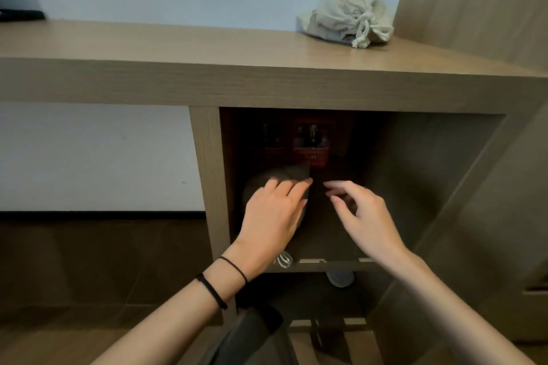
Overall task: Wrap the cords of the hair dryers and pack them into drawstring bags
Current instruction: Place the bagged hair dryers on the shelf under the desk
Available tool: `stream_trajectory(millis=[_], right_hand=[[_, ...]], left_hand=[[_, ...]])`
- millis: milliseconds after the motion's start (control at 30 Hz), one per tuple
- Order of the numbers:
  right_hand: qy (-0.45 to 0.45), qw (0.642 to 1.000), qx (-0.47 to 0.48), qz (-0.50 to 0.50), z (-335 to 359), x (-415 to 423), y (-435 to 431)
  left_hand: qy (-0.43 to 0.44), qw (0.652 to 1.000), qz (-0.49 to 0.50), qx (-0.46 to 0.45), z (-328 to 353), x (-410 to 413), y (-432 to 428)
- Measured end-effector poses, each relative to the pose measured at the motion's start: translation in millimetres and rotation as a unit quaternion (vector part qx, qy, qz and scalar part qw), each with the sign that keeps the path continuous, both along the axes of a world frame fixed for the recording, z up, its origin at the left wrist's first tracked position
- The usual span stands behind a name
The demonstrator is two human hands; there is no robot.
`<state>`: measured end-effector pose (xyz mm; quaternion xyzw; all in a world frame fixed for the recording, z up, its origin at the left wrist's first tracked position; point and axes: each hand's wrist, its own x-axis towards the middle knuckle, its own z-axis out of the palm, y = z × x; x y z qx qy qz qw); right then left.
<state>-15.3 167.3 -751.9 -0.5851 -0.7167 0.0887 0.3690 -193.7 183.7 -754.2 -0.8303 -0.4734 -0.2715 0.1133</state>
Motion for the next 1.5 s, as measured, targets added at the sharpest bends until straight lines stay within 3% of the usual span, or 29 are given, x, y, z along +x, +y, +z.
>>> stream_trajectory(millis=[200, 433, 567, 700, 933, 1233, 1500], right_hand=[[0.023, 0.995, 0.094, 0.033, 58.6, -0.3, -39.3], [0.075, 0.975, 0.205, 0.037, 140.0, -5.6, -58.6], [0.079, 0.97, 0.229, 0.022, 174.4, -7.9, -42.2], [0.017, 0.977, 0.212, -0.023, 197.6, -6.3, -3.3], [-0.061, 0.99, 0.074, -0.103, 224.9, -2.0, 67.6], [-0.203, 0.972, -0.042, -0.11, 232.6, 6.7, 159.0], [-0.251, 0.964, 0.022, -0.088, 232.6, 3.1, 156.9]], left_hand=[[-0.065, 0.99, -0.061, 0.11, 60.5, 2.3, -26.3], [-0.095, 0.959, -0.055, 0.262, 148.1, 0.9, -36.1], [-0.099, 0.969, -0.043, 0.224, 185.6, -4.7, -13.1], [-0.068, 0.986, 0.003, 0.149, 214.1, -7.7, 17.2], [-0.072, 0.997, -0.004, 0.023, 221.7, -20.1, 68.6], [-0.08, 0.996, -0.025, -0.013, 217.8, -25.0, 92.9], [-0.107, 0.993, -0.046, 0.016, 218.0, -23.6, 94.7]])
